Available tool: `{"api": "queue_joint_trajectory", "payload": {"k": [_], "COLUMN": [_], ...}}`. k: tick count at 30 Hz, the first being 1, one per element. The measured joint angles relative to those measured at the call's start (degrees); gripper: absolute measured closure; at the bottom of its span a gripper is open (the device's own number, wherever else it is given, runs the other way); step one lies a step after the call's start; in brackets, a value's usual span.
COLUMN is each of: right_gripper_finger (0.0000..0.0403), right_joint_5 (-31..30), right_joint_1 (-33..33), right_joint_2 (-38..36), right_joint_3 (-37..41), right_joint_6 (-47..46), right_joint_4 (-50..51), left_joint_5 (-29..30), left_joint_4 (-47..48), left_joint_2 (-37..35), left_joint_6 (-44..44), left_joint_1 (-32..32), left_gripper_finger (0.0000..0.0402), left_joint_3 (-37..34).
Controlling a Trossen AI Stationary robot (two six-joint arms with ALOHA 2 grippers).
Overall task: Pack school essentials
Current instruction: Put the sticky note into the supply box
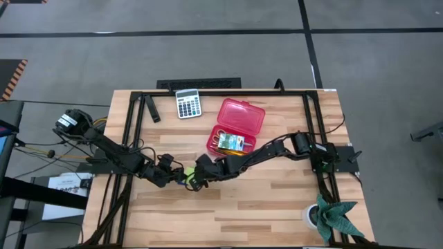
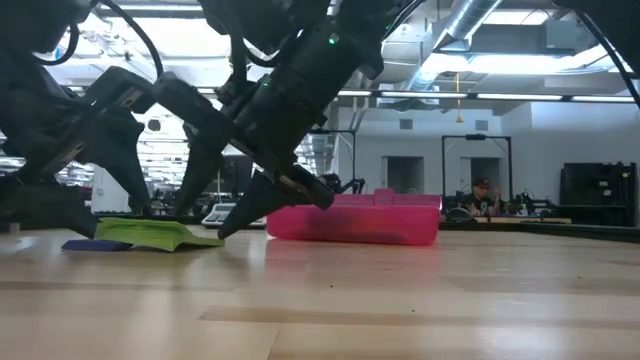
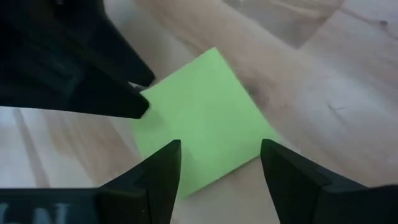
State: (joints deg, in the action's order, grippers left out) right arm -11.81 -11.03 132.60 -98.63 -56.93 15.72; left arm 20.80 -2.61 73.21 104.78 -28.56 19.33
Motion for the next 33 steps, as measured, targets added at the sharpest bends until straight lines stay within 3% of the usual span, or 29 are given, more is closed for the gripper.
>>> {"api": "queue_joint_trajectory", "payload": {"k": [7,11,16,23,26,31,33], "right_gripper_finger": [0.0171,0.0171,0.0171,0.0182,0.0228,0.0360,0.0391], "right_joint_5": [0.0,0.0,4.2,2.4,2.0,1.2,1.3], "right_joint_1": [-0.1,-0.1,-0.2,-4.0,-4.9,-4.5,-4.1], "right_joint_2": [0.0,-0.1,-1.4,-3.0,-3.0,-1.0,-0.4], "right_joint_3": [0.0,0.0,0.0,0.0,-0.1,-0.1,0.0], "right_joint_6": [1.9,4.0,4.7,5.7,5.8,6.6,6.7], "right_joint_4": [-2.1,0.1,4.7,9.0,10.2,9.0,8.1], "left_joint_5": [-0.6,0.0,0.0,0.5,1.0,1.1,1.0], "left_joint_4": [-1.5,-1.1,-1.6,-1.3,-1.2,-1.4,-1.6], "left_joint_2": [0.0,0.0,0.0,0.0,0.0,0.0,0.0], "left_joint_6": [0.6,1.1,0.8,0.8,0.8,0.9,0.9], "left_joint_1": [0.0,-0.3,-0.4,-1.0,-1.0,-1.0,-1.0], "left_gripper_finger": [0.0168,0.0168,0.0168,0.0168,0.0168,0.0168,0.0168], "left_joint_3": [0.0,0.0,0.0,0.0,0.0,0.0,0.0]}}
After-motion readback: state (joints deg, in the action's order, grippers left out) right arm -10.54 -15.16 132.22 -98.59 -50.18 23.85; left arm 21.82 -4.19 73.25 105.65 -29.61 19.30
